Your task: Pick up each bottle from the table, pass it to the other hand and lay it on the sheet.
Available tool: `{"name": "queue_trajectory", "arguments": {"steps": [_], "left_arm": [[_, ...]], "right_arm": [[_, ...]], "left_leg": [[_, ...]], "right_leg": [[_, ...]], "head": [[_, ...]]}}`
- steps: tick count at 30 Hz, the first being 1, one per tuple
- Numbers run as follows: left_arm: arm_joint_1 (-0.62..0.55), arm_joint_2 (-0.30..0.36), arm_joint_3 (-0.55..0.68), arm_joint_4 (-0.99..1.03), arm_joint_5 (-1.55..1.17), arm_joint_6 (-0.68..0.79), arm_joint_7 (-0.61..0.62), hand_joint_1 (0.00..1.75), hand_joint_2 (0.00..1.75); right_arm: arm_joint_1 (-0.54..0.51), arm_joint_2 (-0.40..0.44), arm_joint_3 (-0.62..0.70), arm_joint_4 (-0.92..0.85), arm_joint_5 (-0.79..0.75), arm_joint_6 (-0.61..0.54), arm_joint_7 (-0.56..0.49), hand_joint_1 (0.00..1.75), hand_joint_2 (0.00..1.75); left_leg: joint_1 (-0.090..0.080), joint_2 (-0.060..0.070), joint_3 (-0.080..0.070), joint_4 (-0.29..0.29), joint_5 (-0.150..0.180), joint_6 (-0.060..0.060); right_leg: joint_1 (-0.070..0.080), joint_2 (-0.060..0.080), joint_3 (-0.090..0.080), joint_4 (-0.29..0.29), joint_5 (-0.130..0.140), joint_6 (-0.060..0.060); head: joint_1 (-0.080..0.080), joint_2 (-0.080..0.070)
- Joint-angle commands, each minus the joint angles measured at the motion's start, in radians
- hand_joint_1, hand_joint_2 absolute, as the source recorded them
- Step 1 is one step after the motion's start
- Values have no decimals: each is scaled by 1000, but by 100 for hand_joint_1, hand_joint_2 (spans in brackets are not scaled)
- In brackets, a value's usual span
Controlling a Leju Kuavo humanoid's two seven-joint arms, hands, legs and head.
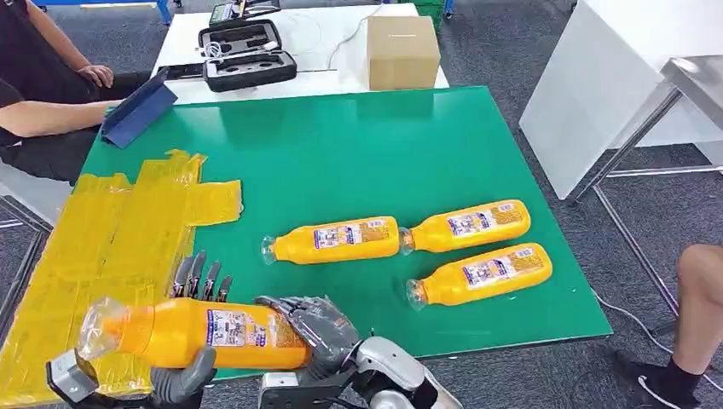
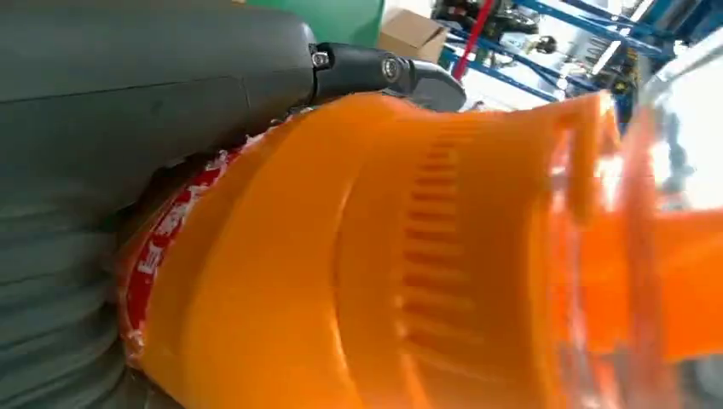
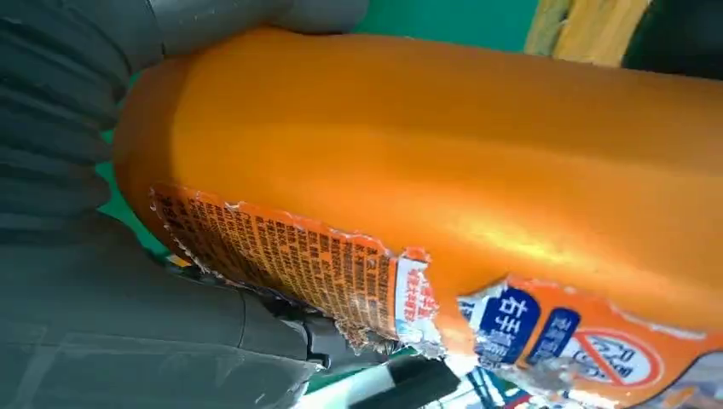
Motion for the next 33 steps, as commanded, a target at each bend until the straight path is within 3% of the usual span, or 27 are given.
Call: {"name": "queue_trajectory", "arguments": {"steps": [1,2,3,4,26,27,30,31,32,33], "left_arm": [[-63,51,-81,43,-145,-12,-22,0,175],[-64,53,-86,45,-156,-15,-24,3,175],[-64,54,-89,48,-164,-17,-28,157,175],[-64,54,-89,48,-164,-17,-28,175,175],[-75,38,-62,71,-135,-48,-61,175,175],[-75,34,-55,69,-124,-51,-65,175,175],[-76,20,-29,66,-83,-62,-69,175,175],[-77,14,-12,60,-78,-53,-62,175,175],[-79,16,-3,48,-105,-33,-62,175,175],[-84,29,3,34,-149,-14,-67,175,175]], "right_arm": [[-9,-21,76,72,1,30,-9,171,175],[-8,-23,72,69,2,29,-9,173,175],[-5,-23,67,66,2,28,-9,171,175],[-5,-23,67,66,2,28,-9,168,175],[2,-18,52,75,4,35,-9,159,175],[3,-17,50,78,4,35,-9,164,175],[14,-19,36,75,18,14,-4,155,175],[24,-21,22,60,57,-33,0,45,175],[38,-23,4,40,74,-65,2,0,175],[53,-28,-25,6,87,-83,25,0,0]], "left_leg": [[1,-3,3,-1,0,-1],[1,-3,3,-1,0,-1],[1,-3,4,-2,0,-1],[1,-3,5,-2,-1,-1],[1,-2,3,-1,0,-1],[1,-2,3,-1,0,-1],[1,-2,3,-1,0,-1],[0,-2,2,-1,0,-1],[1,-3,3,-1,0,-1],[1,-3,2,-1,0,-1]], "right_leg": [[1,-5,4,-2,-1,-2],[1,-4,4,-2,-1,-1],[1,-4,5,-2,-1,-2],[2,-4,6,-2,-1,-2],[1,-4,4,-2,-1,-2],[1,-4,4,-2,-1,-2],[1,-4,4,-2,-1,-2],[1,-3,2,-1,0,-1],[1,-5,4,-2,-1,-2],[2,-5,3,-2,-1,-2]], "head": [[0,0],[0,0],[0,0],[0,0],[0,0],[0,0],[0,0],[0,0],[0,0],[0,0]]}}
